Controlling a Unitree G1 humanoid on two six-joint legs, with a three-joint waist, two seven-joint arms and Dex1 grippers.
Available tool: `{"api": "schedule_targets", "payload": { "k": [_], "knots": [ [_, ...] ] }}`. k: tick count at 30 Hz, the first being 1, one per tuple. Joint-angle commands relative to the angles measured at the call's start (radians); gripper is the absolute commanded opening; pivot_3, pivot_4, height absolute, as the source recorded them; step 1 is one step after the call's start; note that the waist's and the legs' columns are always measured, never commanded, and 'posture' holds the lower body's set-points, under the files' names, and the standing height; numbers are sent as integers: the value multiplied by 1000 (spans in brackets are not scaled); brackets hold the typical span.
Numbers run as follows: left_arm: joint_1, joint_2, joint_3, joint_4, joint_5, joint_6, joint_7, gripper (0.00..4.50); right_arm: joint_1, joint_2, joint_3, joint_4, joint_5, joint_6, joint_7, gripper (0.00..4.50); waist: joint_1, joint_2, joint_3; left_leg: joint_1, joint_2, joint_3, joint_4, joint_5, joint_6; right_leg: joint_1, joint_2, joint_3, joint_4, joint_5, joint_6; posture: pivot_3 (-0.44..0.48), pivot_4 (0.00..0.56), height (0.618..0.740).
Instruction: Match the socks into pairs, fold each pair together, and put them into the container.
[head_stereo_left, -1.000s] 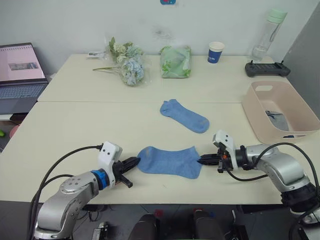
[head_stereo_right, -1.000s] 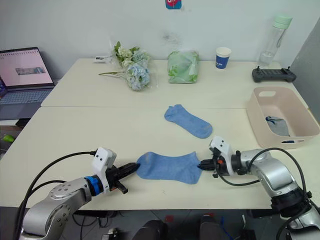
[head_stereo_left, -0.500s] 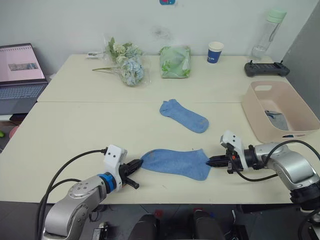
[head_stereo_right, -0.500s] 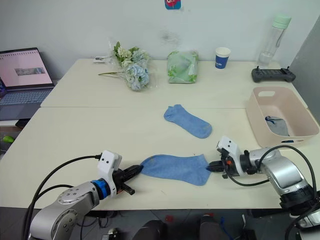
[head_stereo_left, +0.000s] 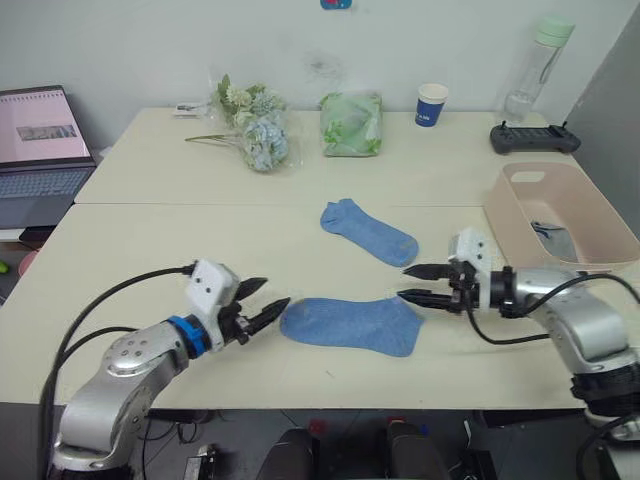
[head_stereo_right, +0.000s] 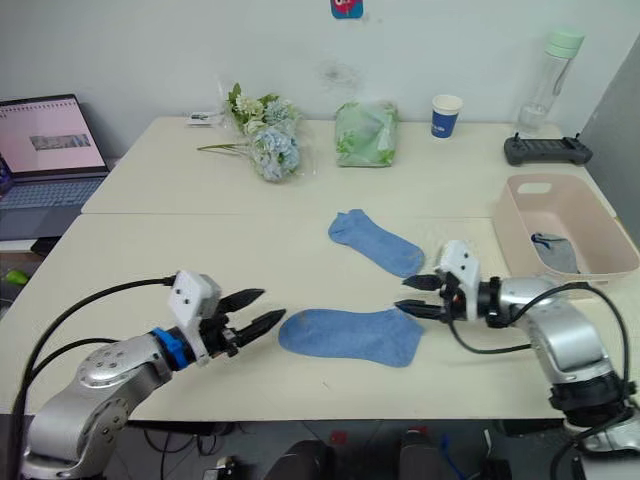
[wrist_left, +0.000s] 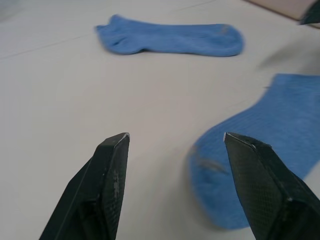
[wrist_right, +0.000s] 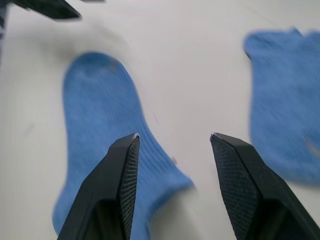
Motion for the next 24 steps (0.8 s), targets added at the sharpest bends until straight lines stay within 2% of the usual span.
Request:
{"api": "schedule_targets", "payload": {
  "k": [1, 4, 5, 8, 9, 13, 19, 23, 24],
  "knots": [
    [-61, 5, -133, 84, 117, -117, -53, 2468, 15, 17, 88, 47, -120, -167, -12, 1211, 0, 0, 0, 1, -1, 0, 0, 0, 0, 0, 0, 0, 0, 0, 0, 0, 150, 740],
    [-115, 4, -275, 206, 245, -193, -81, 1493, 38, 8, 169, 131, -231, -326, 0, 113, 2, 0, 0, 2, -2, 0, 0, 0, 0, 2, 0, -1, -1, 0, 0, 0, 150, 740],
    [-120, 12, -303, 234, 279, -218, -90, 1187, 44, 2, 179, 151, -246, -354, 7, 0, 1, 0, 0, 2, -2, 0, 0, 0, 0, 2, 1, -1, -1, 0, 0, 0, 150, 740],
    [-116, 4, -296, 304, 311, -239, -65, 195, 72, -41, 192, 216, -297, -452, 30, 0, 1, 0, 0, 2, -2, 0, 0, 0, 1, 2, 1, -1, -1, 0, 0, 0, 150, 740],
    [-107, 7, -280, 306, 299, -230, -67, 18, 80, -60, 186, 230, -311, -477, 31, 0, 1, 0, 0, 4, -1, 0, 0, 0, 1, 3, 1, -1, -1, 0, 0, 0, 150, 740],
    [-65, 21, -193, 281, 216, -157, -77, 18, 103, -93, 117, 201, -246, -440, 44, 0, -3, 0, 0, 13, -1, 1, -2, -1, 2, 12, 1, 0, -2, 0, 1, 0, 150, 740],
    [-34, 21, -51, 169, 37, -41, -101, 18, 127, -96, -10, 73, -46, -273, 72, 0, -14, 1, 0, 14, 1, 0, -2, -3, 5, 12, 1, 0, -1, 0, 1, 0, 150, 740],
    [-33, 12, 45, 92, -59, 33, -75, 18, 89, -74, -87, 41, 18, -170, 2, 0, -14, 1, 0, 13, 1, 0, -2, -3, 5, 12, 1, 0, -1, 0, 1, 0, 150, 740],
    [-33, 7, 79, 82, -83, 46, -60, 2, 70, -64, -103, 55, 14, -151, -31, 180, -14, 1, 0, 13, 1, 0, -2, -3, 5, 12, 1, 0, -1, 0, 1, 0, 150, 740]
  ]
}}
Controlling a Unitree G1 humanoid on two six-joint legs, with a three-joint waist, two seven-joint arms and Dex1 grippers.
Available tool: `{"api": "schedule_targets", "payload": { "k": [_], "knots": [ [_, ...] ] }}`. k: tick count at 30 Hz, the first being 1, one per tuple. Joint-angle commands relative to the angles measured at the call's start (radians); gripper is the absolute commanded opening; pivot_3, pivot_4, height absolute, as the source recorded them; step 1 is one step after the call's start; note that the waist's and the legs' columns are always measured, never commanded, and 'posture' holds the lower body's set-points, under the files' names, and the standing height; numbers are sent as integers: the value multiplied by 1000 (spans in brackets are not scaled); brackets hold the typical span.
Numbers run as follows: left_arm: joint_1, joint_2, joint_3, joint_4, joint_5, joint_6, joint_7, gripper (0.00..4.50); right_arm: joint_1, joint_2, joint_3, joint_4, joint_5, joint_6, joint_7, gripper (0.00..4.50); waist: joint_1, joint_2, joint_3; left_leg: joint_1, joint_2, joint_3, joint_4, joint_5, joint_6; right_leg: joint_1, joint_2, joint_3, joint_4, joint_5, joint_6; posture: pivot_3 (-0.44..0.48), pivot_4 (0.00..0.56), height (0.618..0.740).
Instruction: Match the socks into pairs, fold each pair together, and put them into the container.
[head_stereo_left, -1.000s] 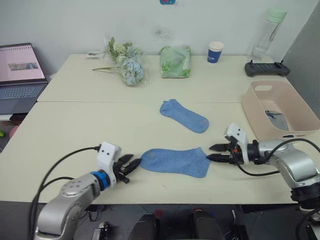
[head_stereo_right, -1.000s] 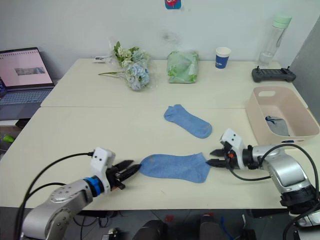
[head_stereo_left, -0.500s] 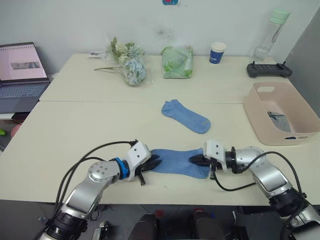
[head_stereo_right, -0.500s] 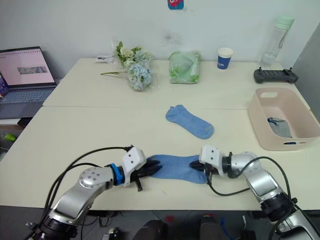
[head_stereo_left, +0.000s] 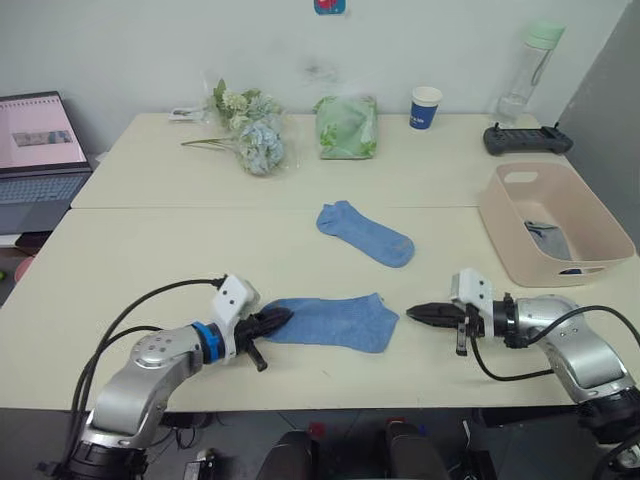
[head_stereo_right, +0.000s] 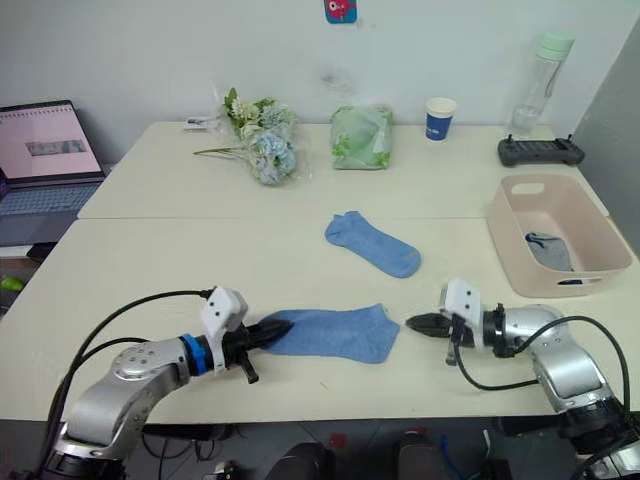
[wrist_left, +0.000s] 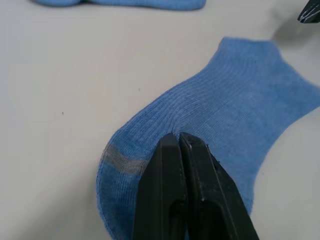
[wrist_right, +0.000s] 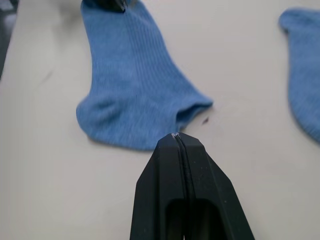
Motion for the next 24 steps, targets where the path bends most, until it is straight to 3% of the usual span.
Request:
{"api": "schedule_targets", "payload": {
  "k": [1, 2, 5, 9, 13, 17, 21, 24],
  "knots": [
    [-7, -7, 125, -75, -94, 44, 44, 0, -65, 24, -81, 0, 29, 70, -100, 383, 0, 0, 0, 0, 0, 0, 0, 0, 0, 0, 0, 0, 0, 0, 0, 0, 150, 740],
    [-7, -8, 143, -80, -104, 52, 55, 0, -74, 30, -85, 7, 23, 77, -114, 567, 0, 0, 0, 0, 0, 0, 0, 0, 0, 0, 0, 0, 0, 0, 0, 0, 150, 740],
    [22, 11, 205, -87, -129, 59, 54, 641, -119, 67, -78, 52, -22, 83, -187, 1580, -1, 0, 0, 0, 0, 0, -1, 0, -1, -1, 0, 0, 0, 0, 0, 0, 150, 740],
    [86, 61, 235, -89, -106, 66, 42, 1895, -175, 132, -45, 84, -43, 102, -227, 2961, -5, 0, 0, -1, 0, 2, -1, 2, -4, -3, 0, 1, 1, 0, 0, 0, 150, 740],
    [102, 54, 198, -41, -72, 10, 31, 3186, -182, 146, 49, 48, -53, 165, -172, 4347, -3, 1, 0, -1, 0, 1, -1, 2, -4, -2, 0, 1, 0, 0, 0, 0, 150, 740],
    [137, 48, 209, -10, -42, -45, 26, 4463, -161, 173, 127, 20, -58, 217, -167, 4500, -3, 1, 0, -1, 0, 2, -1, 2, -4, -3, 0, 1, 0, 0, 0, 0, 150, 740],
    [163, 45, 241, -29, -54, -45, 40, 4463, -150, 194, 170, 13, -78, 243, -189, 4500, -3, 1, 0, -2, 0, 1, -1, 2, -4, -4, 0, 1, 0, 0, 0, 0, 150, 740],
    [158, 47, 255, -31, -59, -50, 46, 4500, -145, 203, 190, 15, -73, 260, -168, 3946, -4, 1, 0, -2, 0, 1, -1, 1, -2, -3, 0, 1, 0, 0, 0, 0, 150, 740]
  ]
}}
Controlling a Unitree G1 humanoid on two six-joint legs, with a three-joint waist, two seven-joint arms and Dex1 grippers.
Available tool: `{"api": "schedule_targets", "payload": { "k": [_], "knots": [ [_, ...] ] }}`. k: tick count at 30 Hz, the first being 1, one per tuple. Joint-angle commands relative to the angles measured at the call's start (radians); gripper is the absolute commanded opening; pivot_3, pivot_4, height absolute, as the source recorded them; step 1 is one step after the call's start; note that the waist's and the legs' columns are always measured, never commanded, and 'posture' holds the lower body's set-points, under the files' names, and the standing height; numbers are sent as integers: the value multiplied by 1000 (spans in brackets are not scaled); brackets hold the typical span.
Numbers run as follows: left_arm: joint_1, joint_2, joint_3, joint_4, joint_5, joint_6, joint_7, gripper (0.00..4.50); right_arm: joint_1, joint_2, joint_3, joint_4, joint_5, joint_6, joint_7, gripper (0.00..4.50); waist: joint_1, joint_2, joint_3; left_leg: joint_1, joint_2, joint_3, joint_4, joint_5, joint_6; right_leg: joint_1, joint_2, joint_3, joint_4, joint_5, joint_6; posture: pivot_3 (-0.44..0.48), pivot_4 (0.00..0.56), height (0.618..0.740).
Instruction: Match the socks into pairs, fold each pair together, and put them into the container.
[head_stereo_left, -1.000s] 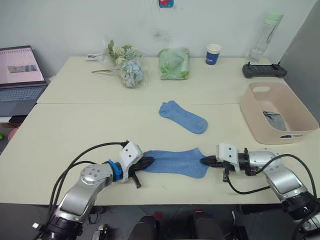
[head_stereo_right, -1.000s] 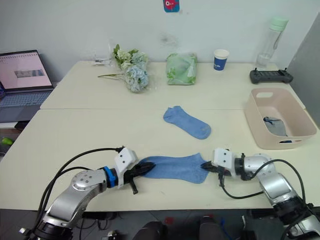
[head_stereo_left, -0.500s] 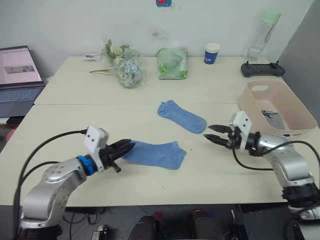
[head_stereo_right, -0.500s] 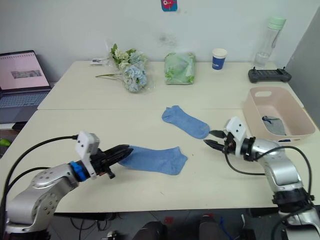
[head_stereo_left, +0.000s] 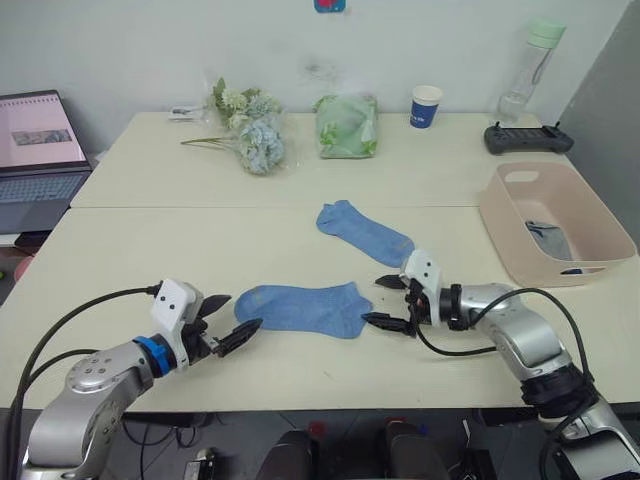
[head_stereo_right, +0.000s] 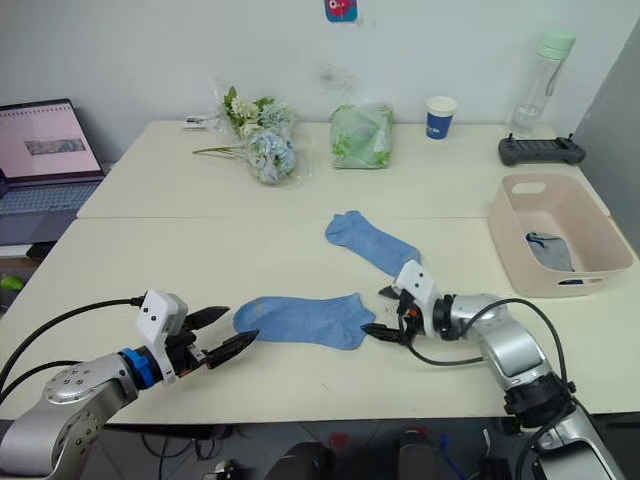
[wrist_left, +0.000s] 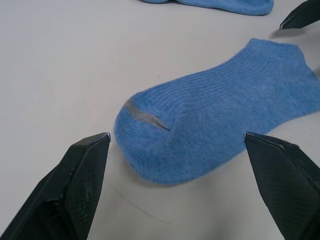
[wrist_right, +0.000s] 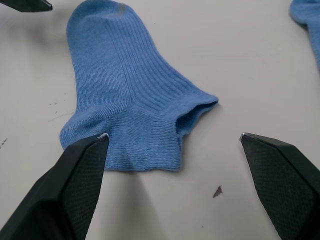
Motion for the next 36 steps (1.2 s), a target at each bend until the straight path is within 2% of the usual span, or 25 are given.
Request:
{"api": "schedule_targets", "payload": {
  "k": [1, 9, 11, 15, 22, 26, 31, 34, 36],
  "knots": [
    [-13, 2, 44, -28, -14, -19, 12, 4500, -1, 2, 13, -36, 10, 15, 23, 3648, -1, 0, 0, 0, 0, 0, 0, -1, 2, 0, 0, 0, 0, 0, 0, 0, 150, 740],
    [-34, 6, 44, -38, -19, -7, 16, 4500, -9, -16, 13, -2, 8, 22, 78, 643, -4, 0, 0, 0, 0, 0, 0, -1, 2, 0, 0, 0, 0, 0, 0, 0, 150, 740],
    [-32, 12, 49, -50, -31, 7, 10, 4500, -8, -32, 9, 4, 7, 19, 100, 20, -4, 0, 0, 0, 0, 0, 0, -1, 2, 0, 0, 0, 0, 0, 0, 0, 150, 740],
    [-32, 27, 65, -65, -51, 29, 2, 4500, -9, -82, -14, 9, 15, 19, 146, 20, -3, 0, 0, 0, 0, 0, 0, -1, 2, 0, 0, 0, 0, 0, 0, 0, 150, 740],
    [-35, 52, 50, -80, -74, 62, -18, 4500, -52, -236, -49, 92, 30, -50, 334, 20, -3, 0, 0, 0, -1, 1, 0, -1, 2, 0, 0, 0, -1, 0, 0, 0, 150, 740],
    [-71, 41, 5, -77, -70, 66, -12, 4500, -104, -206, -35, 216, -19, -135, 327, 20, -6, 0, 0, 0, 1, 1, 0, -1, 2, 0, 1, -1, 0, 0, 0, 0, 150, 740],
    [-128, 25, -48, -67, -55, 57, -3, 4500, -135, -197, -41, 263, -48, -205, 347, 20, -5, 0, 0, -1, 0, 1, 0, 0, 0, 0, 0, -1, 0, 0, 0, 0, 150, 740],
    [-151, 16, -69, -64, -51, 48, -4, 4500, -131, -214, -52, 261, -47, -209, 366, 648, -5, 0, 0, -1, 0, 1, 0, 1, -1, 0, 0, 0, -1, 0, 0, 0, 150, 740],
    [-190, -5, -108, -70, -48, 42, -1, 4324, -140, -229, -91, 233, -27, -206, 356, 1328, -4, 0, 1, -1, 0, 0, 0, 1, -1, 0, 0, -1, -1, 0, 0, 0, 150, 740]
  ]
}}
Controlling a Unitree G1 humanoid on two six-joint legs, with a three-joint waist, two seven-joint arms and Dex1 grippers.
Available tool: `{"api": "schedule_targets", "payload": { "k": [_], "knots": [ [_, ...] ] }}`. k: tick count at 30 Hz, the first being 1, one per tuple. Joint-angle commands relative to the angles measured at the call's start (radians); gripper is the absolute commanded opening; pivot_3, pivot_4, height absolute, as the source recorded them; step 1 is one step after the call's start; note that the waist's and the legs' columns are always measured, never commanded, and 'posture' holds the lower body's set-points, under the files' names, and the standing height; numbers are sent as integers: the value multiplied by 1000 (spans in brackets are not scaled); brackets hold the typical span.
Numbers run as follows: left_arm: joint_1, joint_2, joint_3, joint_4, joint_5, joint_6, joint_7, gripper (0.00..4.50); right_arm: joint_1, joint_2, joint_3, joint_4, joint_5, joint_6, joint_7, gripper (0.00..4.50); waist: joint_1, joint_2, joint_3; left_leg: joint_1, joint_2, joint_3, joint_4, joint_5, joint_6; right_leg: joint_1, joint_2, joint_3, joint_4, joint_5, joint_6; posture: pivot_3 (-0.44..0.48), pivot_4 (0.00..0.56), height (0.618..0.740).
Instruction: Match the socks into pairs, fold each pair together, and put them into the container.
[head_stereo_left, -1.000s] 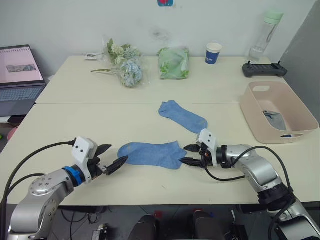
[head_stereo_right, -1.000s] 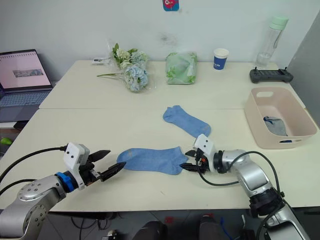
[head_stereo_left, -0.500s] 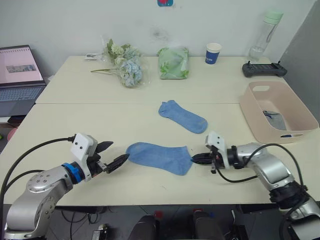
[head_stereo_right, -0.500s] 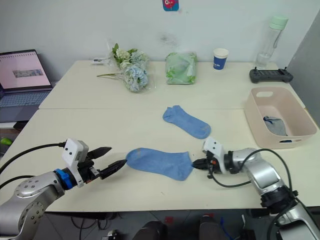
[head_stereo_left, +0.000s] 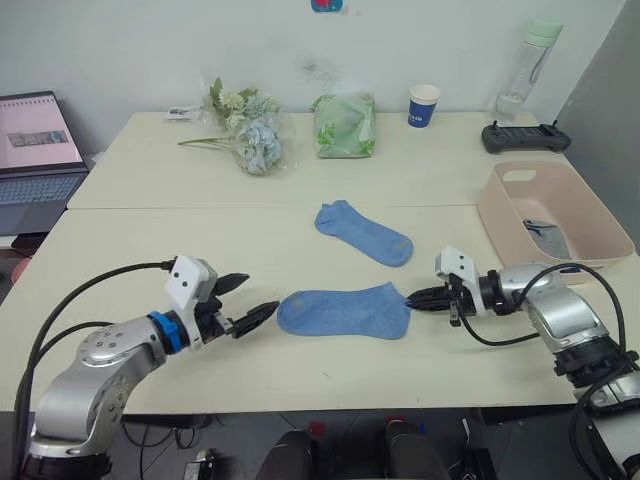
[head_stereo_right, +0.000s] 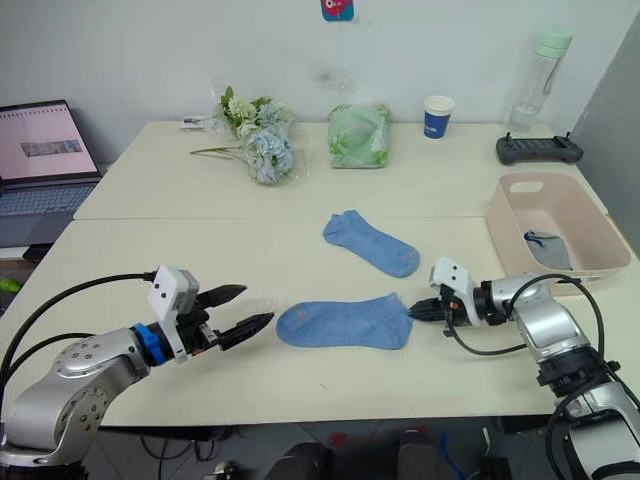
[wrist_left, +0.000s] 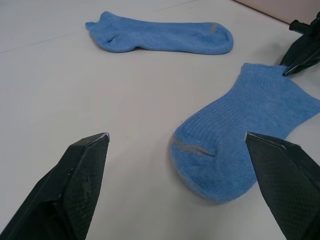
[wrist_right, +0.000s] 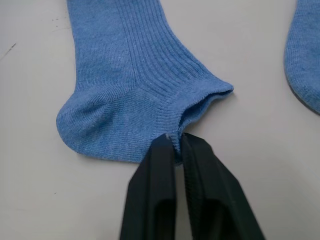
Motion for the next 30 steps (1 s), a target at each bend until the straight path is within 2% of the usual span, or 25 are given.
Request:
{"api": "schedule_targets", "payload": {
  "k": [1, 2, 6, 9, 13, 14, 21, 30],
  "knots": [
    [-56, -25, -46, -31, 0, -15, 0, 4122, -28, -27, -83, -59, 35, 2, -3, 1668, 1, 0, 0, 0, 0, 0, 0, 0, 0, 0, 0, 0, 0, 0, 0, 0, 150, 740],
    [-68, -29, -65, -35, 8, -18, -5, 3888, -39, -17, -102, -79, 50, 20, -21, 1998, 1, 0, 0, 0, -1, 0, 0, 0, 0, 0, 0, 0, 0, 0, 0, 0, 150, 740],
    [-112, -25, -181, -1, 101, -74, -35, 2614, -28, 52, -93, -200, 62, 72, -96, 2009, -3, 0, 0, 0, 0, 0, 0, 0, 0, 0, 0, 0, 0, 0, 0, 0, 150, 740],
    [-158, -52, -254, 68, 162, -124, -41, 1552, 12, 137, -45, -241, 17, 32, -171, 1357, -2, 0, 0, 0, 1, 0, 0, 0, -1, -1, 1, 0, 1, 0, 0, 0, 150, 740],
    [-206, -78, -326, 158, 243, -169, -40, 198, 62, 183, 41, -209, -94, -99, -216, 4, 2, 0, 0, -1, -1, 0, 0, 0, -1, -1, 0, 0, 0, 0, 0, 0, 150, 740],
    [-211, -79, -339, 170, 256, -167, -42, 35, 74, 187, 51, -193, -107, -116, -223, 0, 2, 0, 0, -1, -2, 0, 1, 0, -1, -1, 0, 0, 0, 0, 0, 0, 150, 740],
    [-182, -45, -353, 214, 309, -152, -71, 35, 115, 138, 53, -162, -130, -157, -196, 0, -1, 0, 0, 0, -1, -1, 1, 0, -1, -1, 0, 0, 1, 0, 0, 0, 150, 740],
    [-100, -8, -224, 170, 220, -103, -106, 35, 144, 95, 30, -166, -114, -155, -175, 0, -2, 0, 0, 0, -1, -1, 0, 0, 0, 0, 0, 0, 1, 0, 0, 0, 150, 740]
  ]
}}
